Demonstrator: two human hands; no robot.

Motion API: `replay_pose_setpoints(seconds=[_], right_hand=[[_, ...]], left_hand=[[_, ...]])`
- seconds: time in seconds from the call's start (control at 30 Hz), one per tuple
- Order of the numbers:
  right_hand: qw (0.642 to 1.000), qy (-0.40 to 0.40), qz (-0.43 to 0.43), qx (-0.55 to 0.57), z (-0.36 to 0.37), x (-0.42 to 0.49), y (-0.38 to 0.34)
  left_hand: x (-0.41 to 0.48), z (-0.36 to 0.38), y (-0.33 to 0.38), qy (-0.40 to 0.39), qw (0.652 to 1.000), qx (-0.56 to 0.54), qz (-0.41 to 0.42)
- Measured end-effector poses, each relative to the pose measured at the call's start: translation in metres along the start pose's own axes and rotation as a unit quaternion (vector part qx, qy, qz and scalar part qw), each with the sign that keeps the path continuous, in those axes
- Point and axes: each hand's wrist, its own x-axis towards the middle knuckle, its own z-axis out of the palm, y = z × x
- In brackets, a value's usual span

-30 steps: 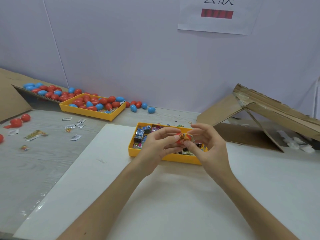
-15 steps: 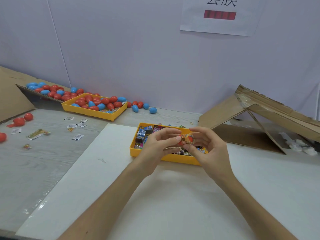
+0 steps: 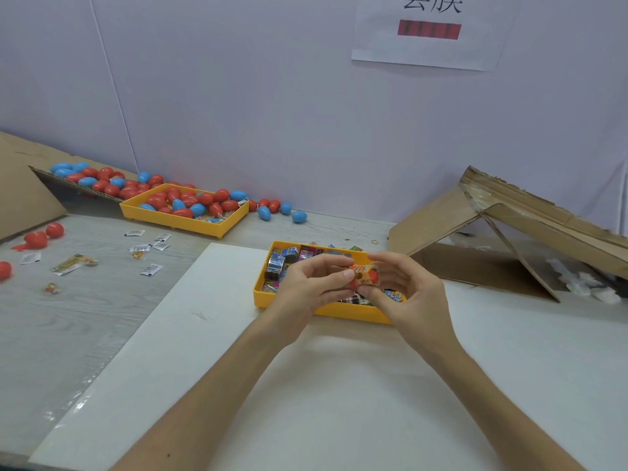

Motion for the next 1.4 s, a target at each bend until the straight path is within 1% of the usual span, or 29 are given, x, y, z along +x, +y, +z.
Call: replay_pose_setpoints(seconds=[0.13, 0.37, 0.5, 0.63, 0.8, 0.93, 1.0, 1.13, 1.3, 1.4], right_hand=[[1.000, 0.004, -0.007, -0.019, 0.000, -0.002, -0.001], [0.995, 0.011, -0.059, -0.086, 0.003, -0.002, -0.003], [0.988, 0.018, -0.082, -0.129, 0.005, -0.003, -0.002], [0.984, 0.019, -0.089, -0.154, 0.007, -0.004, 0.001], [0.984, 0.017, -0.079, -0.160, 0.005, -0.003, -0.001], [0.985, 0.016, -0.085, -0.152, 0.005, -0.002, -0.005], [0.986, 0.013, -0.081, -0.145, 0.005, -0.002, -0.007], [0.991, 0.013, -0.064, -0.115, 0.007, -0.002, -0.011], [0.997, 0.003, -0.029, -0.069, 0.008, -0.001, -0.010], [0.999, -0.016, -0.013, -0.042, 0.007, 0.000, -0.008]], left_hand=[[-0.002, 0.000, 0.000, -0.008, 1.000, 0.000, -0.005], [-0.004, 0.004, 0.003, -0.048, 0.998, -0.029, -0.014], [-0.007, 0.011, 0.001, -0.081, 0.997, -0.001, 0.000], [-0.007, 0.012, 0.001, -0.065, 0.998, -0.006, -0.009], [-0.006, 0.009, 0.002, -0.079, 0.995, -0.041, -0.034], [-0.006, 0.009, 0.005, -0.069, 0.995, -0.053, -0.050], [-0.006, 0.008, 0.006, -0.081, 0.993, -0.071, -0.056], [-0.007, 0.006, 0.007, -0.113, 0.985, -0.116, -0.064], [-0.008, 0.005, 0.008, -0.113, 0.980, -0.148, -0.072], [-0.009, 0.006, 0.008, -0.127, 0.977, -0.157, -0.068]])
